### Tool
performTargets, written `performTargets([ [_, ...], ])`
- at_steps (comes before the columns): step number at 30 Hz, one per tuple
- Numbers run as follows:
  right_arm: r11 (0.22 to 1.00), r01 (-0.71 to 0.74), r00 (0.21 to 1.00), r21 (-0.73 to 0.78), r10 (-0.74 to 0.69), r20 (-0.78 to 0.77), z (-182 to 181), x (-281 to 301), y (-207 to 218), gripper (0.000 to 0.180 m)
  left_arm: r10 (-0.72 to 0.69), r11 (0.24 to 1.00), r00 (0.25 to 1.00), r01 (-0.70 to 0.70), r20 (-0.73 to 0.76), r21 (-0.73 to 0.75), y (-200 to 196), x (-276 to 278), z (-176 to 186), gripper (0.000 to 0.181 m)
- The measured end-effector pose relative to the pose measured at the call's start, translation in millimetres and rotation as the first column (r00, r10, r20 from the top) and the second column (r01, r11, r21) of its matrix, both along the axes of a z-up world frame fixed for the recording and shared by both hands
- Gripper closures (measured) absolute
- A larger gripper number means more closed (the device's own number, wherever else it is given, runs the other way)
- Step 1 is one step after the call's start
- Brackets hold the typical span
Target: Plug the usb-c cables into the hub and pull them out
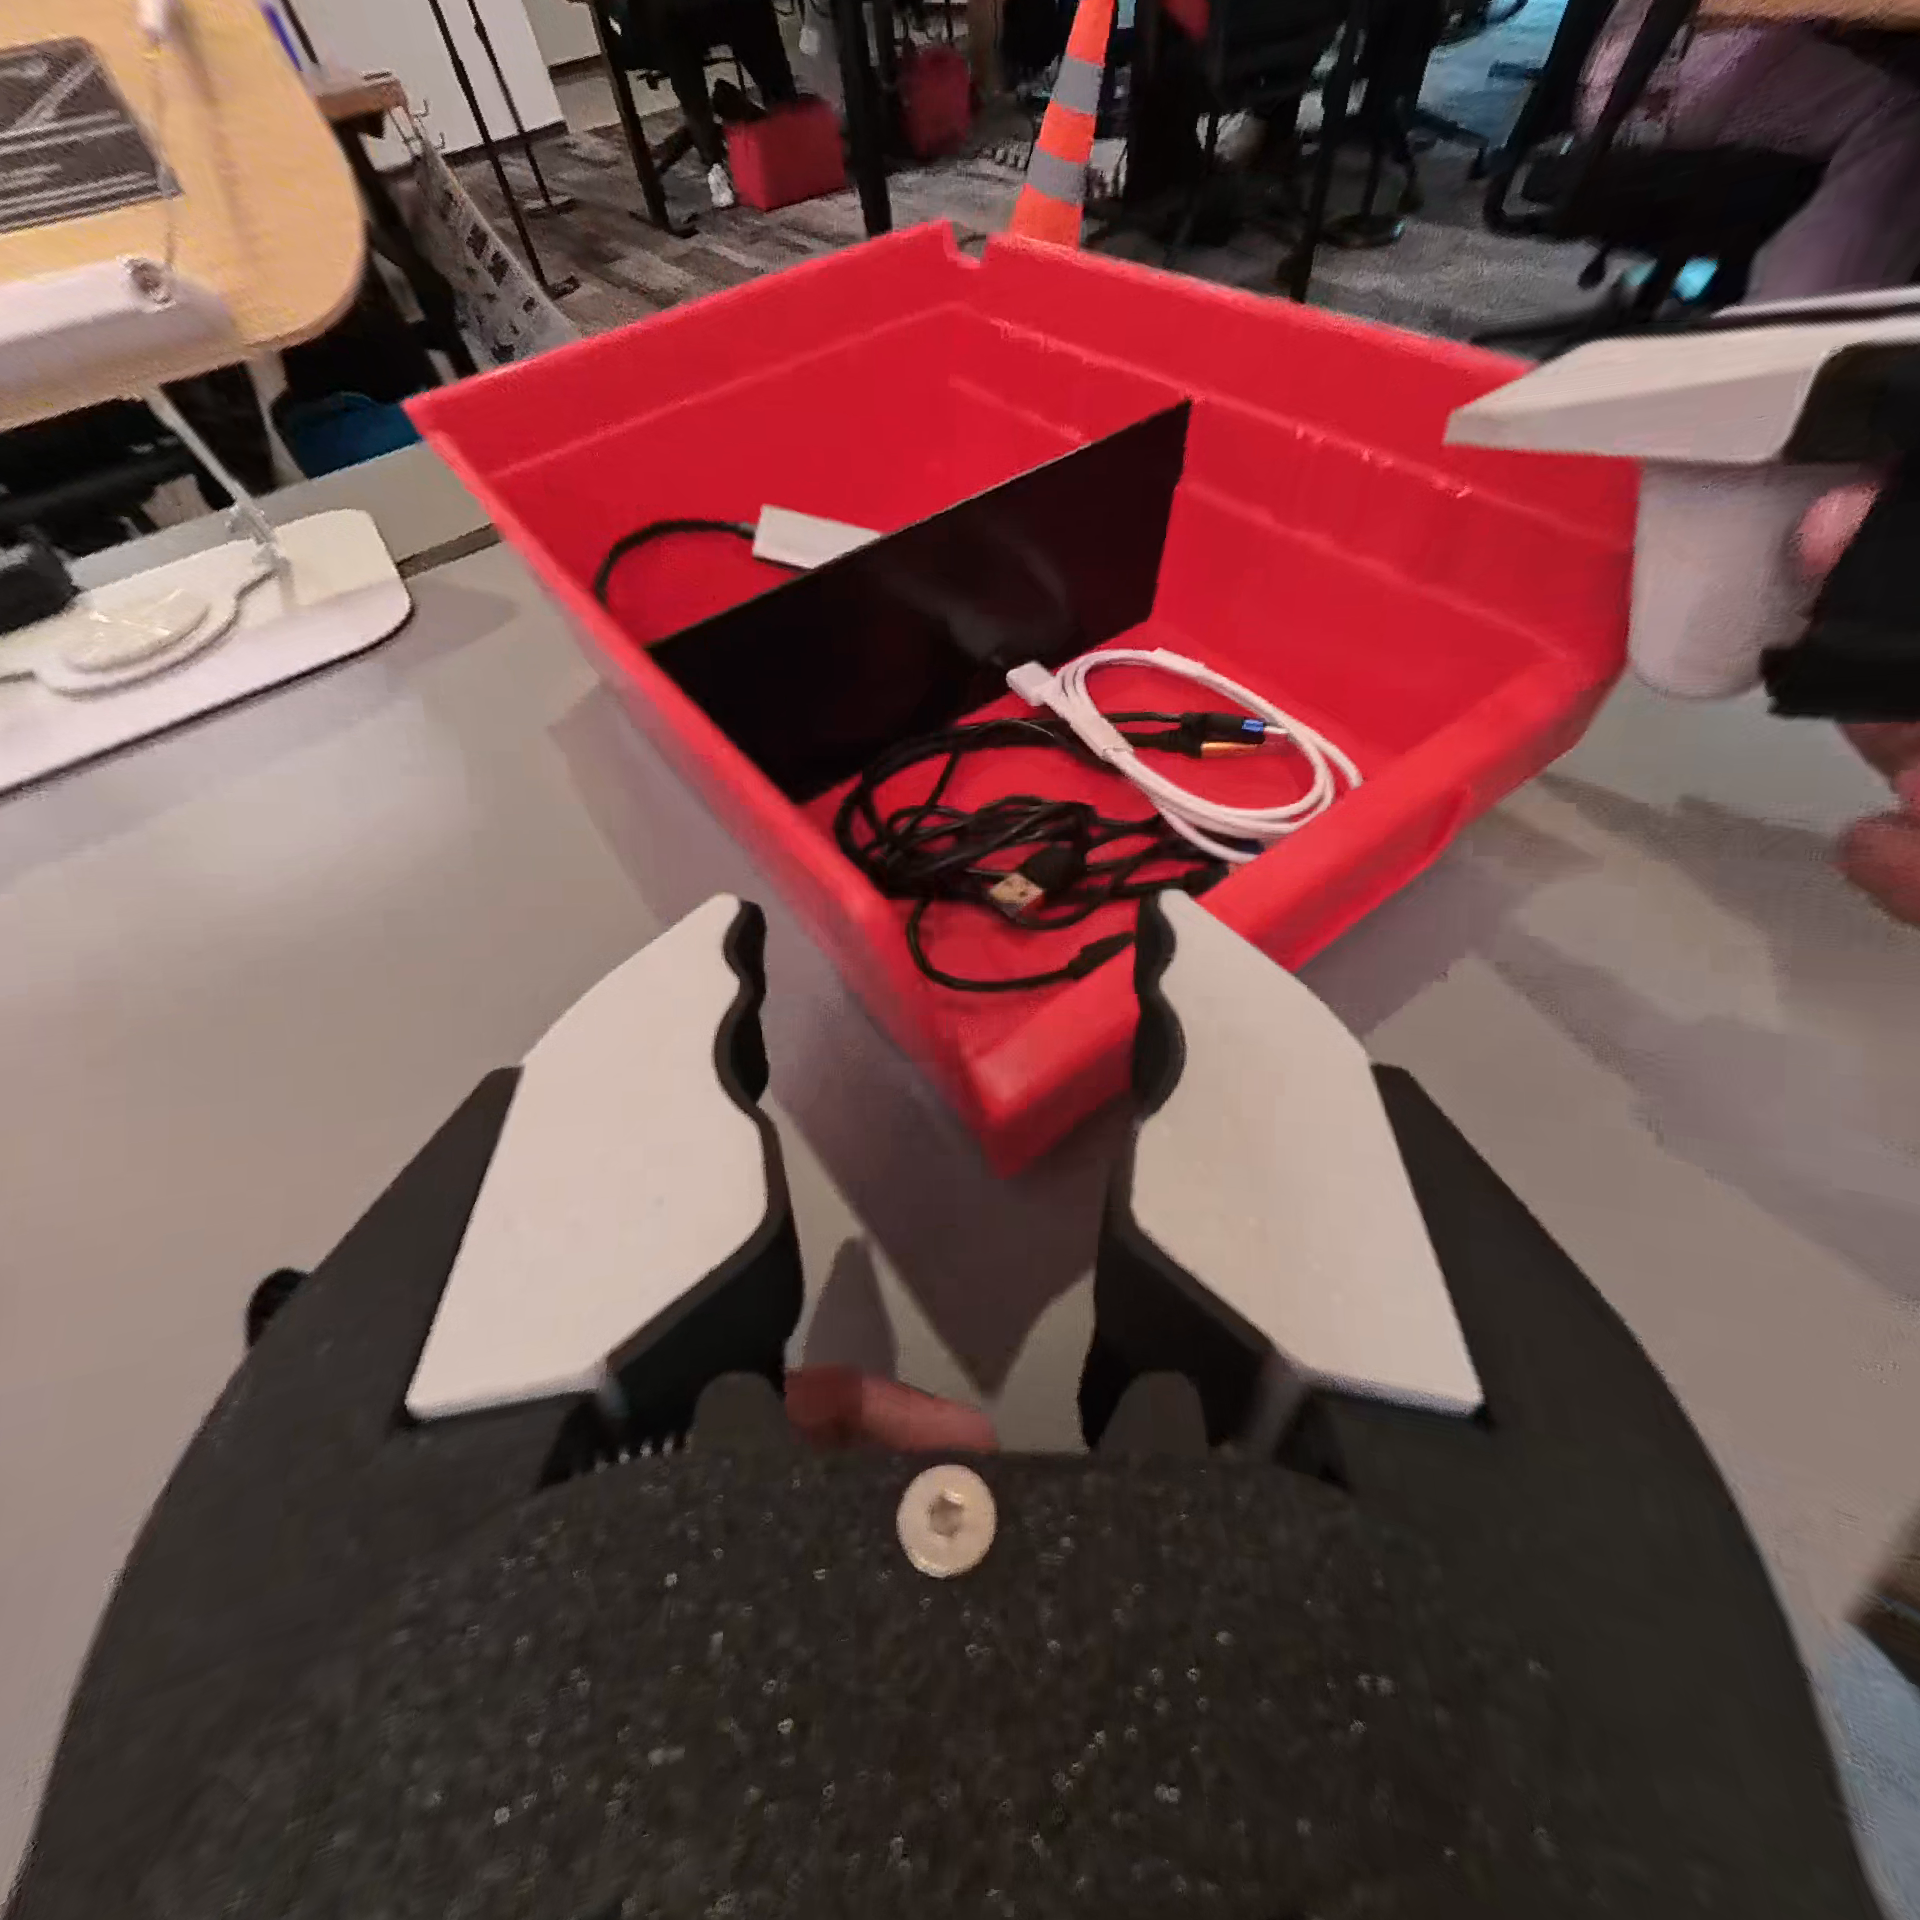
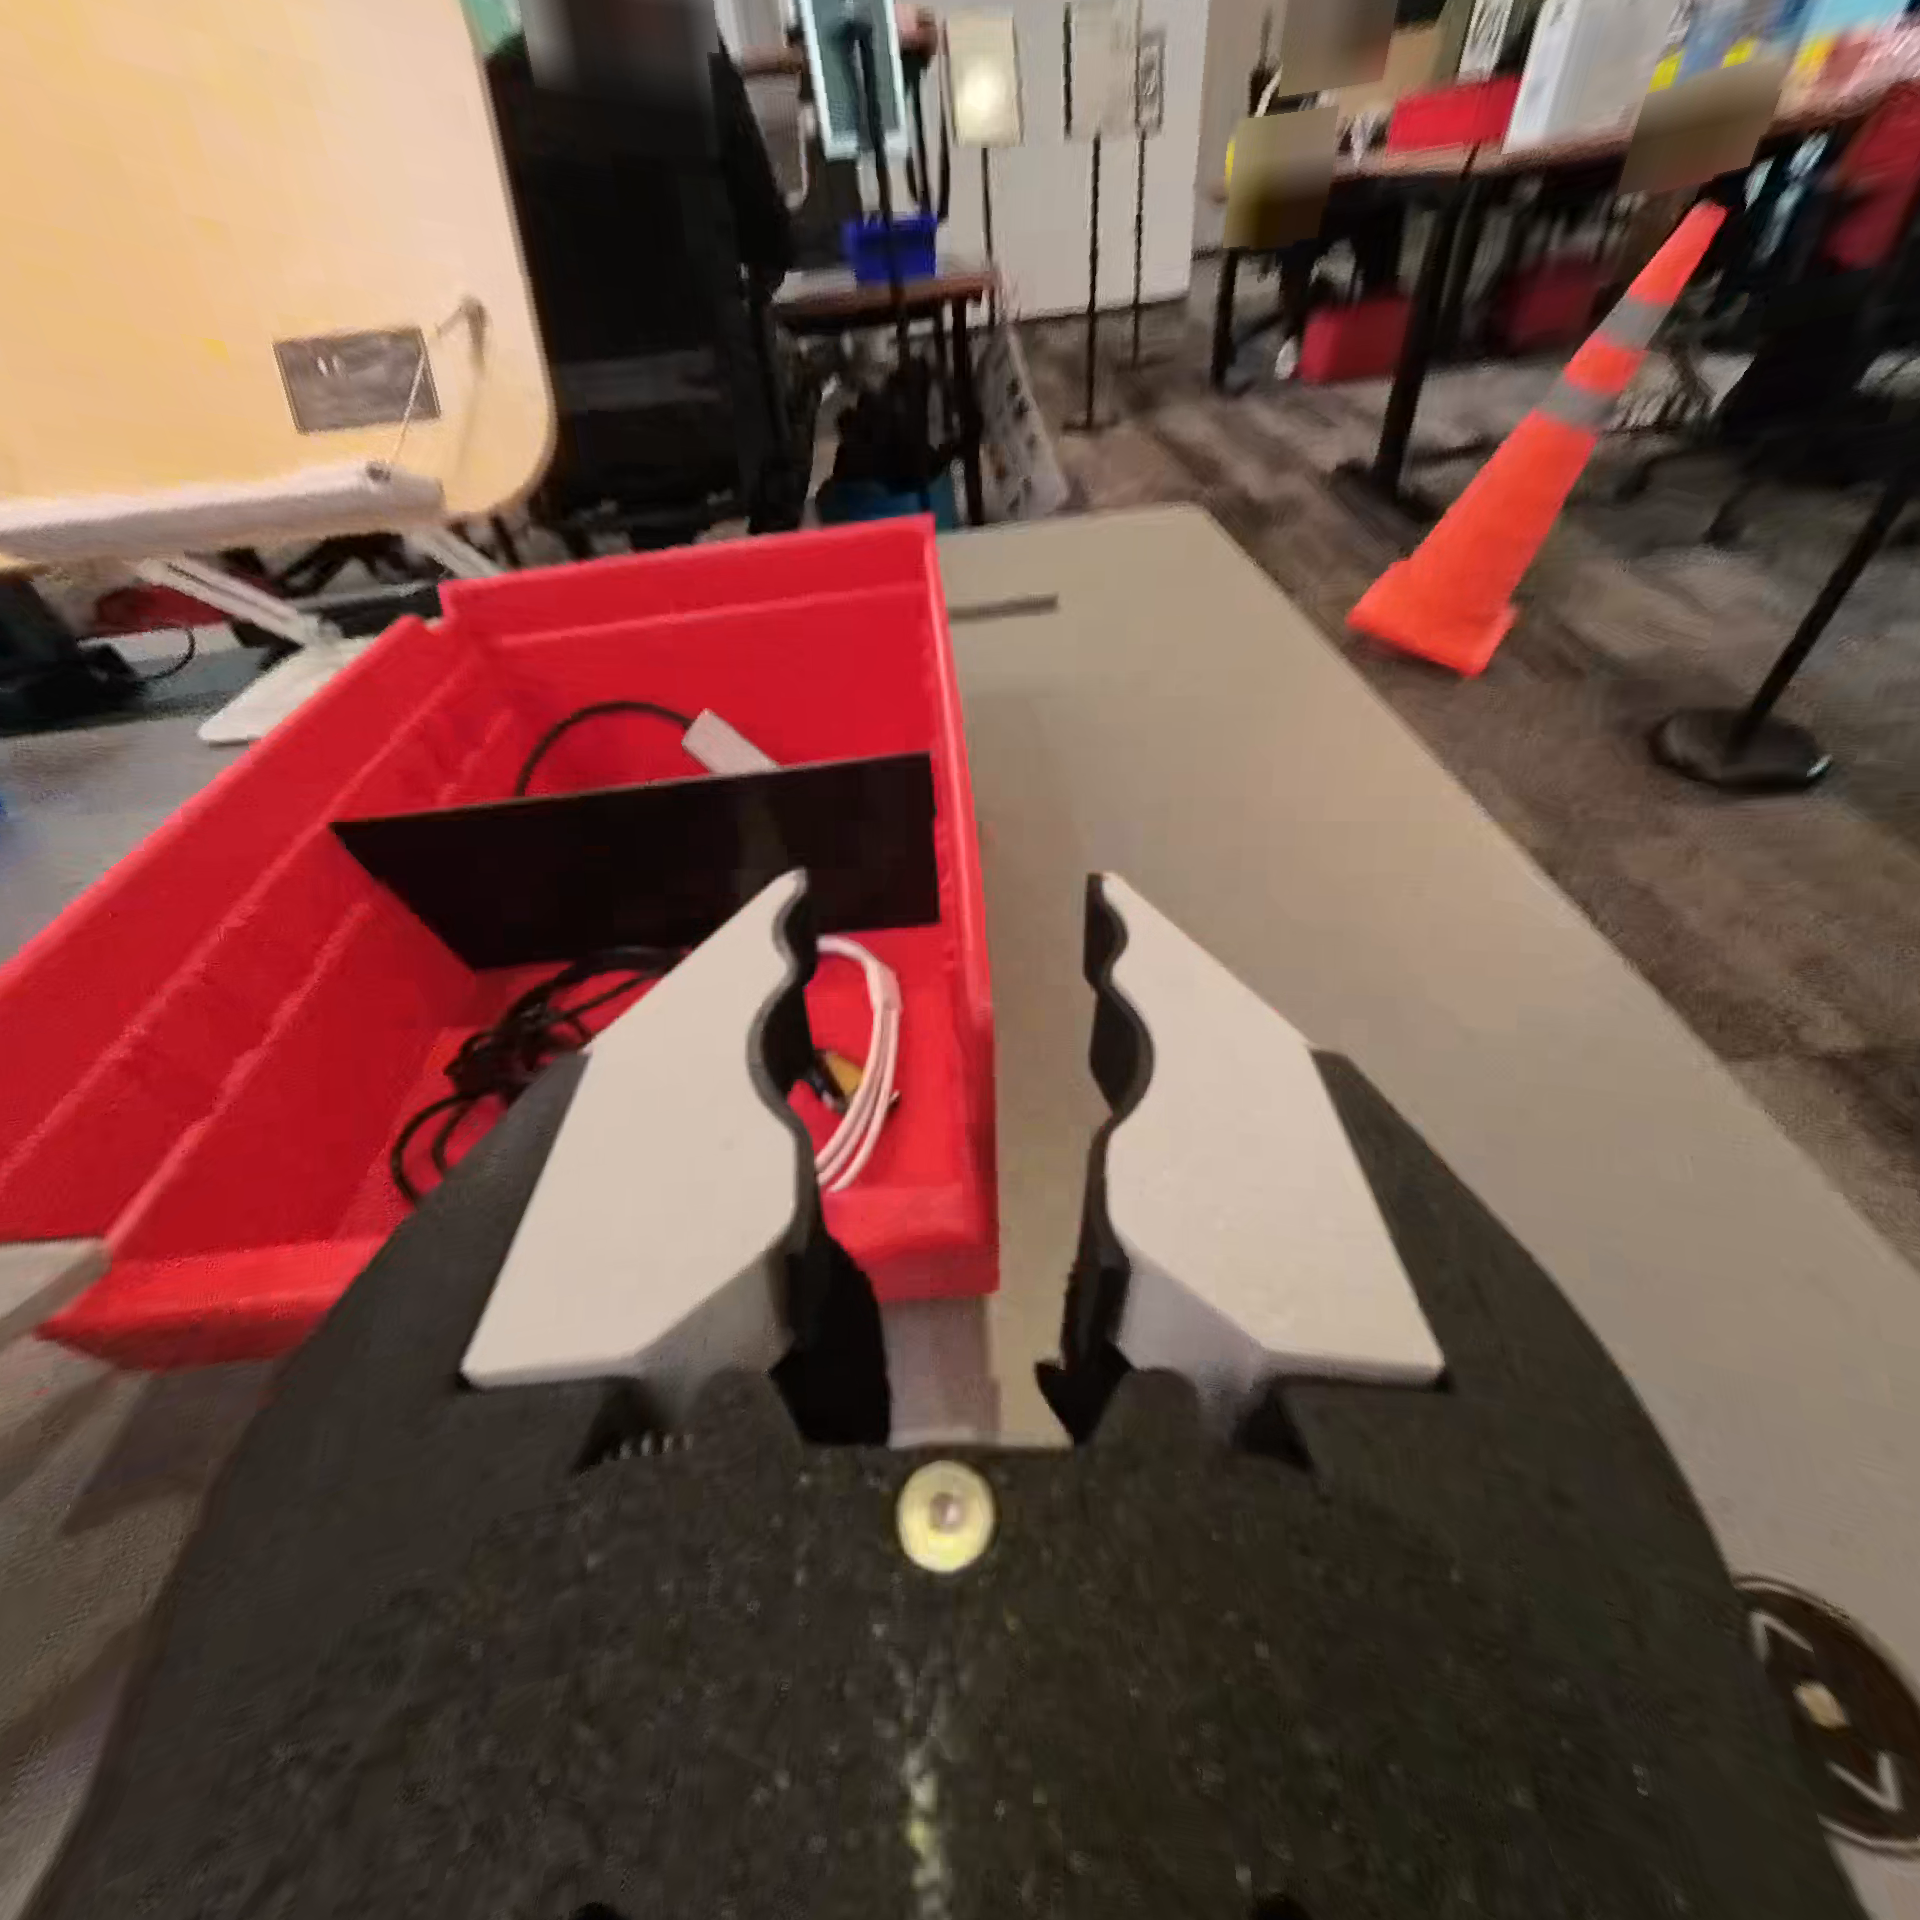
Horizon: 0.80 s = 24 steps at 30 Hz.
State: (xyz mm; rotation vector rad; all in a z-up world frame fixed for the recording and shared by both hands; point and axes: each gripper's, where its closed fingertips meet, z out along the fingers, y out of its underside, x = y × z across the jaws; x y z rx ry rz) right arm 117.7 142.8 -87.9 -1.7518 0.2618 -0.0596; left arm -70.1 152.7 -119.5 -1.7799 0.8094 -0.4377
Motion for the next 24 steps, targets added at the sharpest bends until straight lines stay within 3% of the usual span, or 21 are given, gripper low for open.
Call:
performTargets([
  [2, 0.993, -0.053, 0.997, -0.108, 0.046, -0.067, -26.3, -11.2, 9.6, 0.125, 0.027, 0.999, 0.998, -0.026, -0.058, 0.028, 12.8, 11.0, -4.9, 0.114],
  [4, 0.973, -0.027, 0.999, -0.23, 0.022, -0.025, -51.0, -14.8, 14.3, 0.132, 0.082, 0.997, 0.995, -0.083, -0.049, -0.001, 24.7, 13.1, -7.7, 0.126],
  [5, 0.975, -0.007, 1.0, -0.222, 0.003, -0.018, -48.4, -14.3, 16.7, 0.135, 0.131, 0.991, 0.99, -0.133, -0.052, -0.025, 31.0, 9.3, -10.7, 0.138],
  [7, 0.969, 0.06, 0.996, -0.24, -0.075, -0.054, -48.1, -7.4, 15.3, 0.171, 0.214, 0.974, 0.975, -0.217, -0.052, -0.064, 42.6, -3.8, -10.7, 0.166],
  [8, 0.969, 0.069, 0.995, -0.236, -0.084, -0.056, -46.6, -10.0, 17.0, 0.174, 0.259, 0.961, 0.965, -0.261, -0.039, -0.086, 49.9, -13.6, -9.7, 0.174],
  [11, 0.977, 0.086, 0.995, -0.196, -0.077, 0.057, -28.5, -41.6, 21.7, 0.176, 0.323, 0.942, 0.946, -0.325, -0.035, -0.087, 63.5, -45.8, -4.2, 0.176],
  [15, 0.997, 0.034, 0.999, -0.063, -0.032, 0.037, -0.5, -95.3, 31.2, 0.176, 0.368, 0.927, 0.93, -0.368, 0.011, 0.074, 62.5, -104.8, 39.0, 0.176],
  [17, 0.999, -0.025, 0.999, -0.037, 0.027, 0.044, 6.4, -130.5, 40.3, 0.176, 0.391, 0.917, 0.92, -0.39, 0.009, 0.085, 66.0, -142.1, 49.6, 0.176],
  [24, 0.973, -0.169, 0.975, -0.157, 0.189, 0.121, -28.6, -233.0, 71.3, 0.176, 0.474, 0.88, 0.88, -0.474, -0.013, -0.013, 85.1, -239.9, 17.5, 0.177],
])
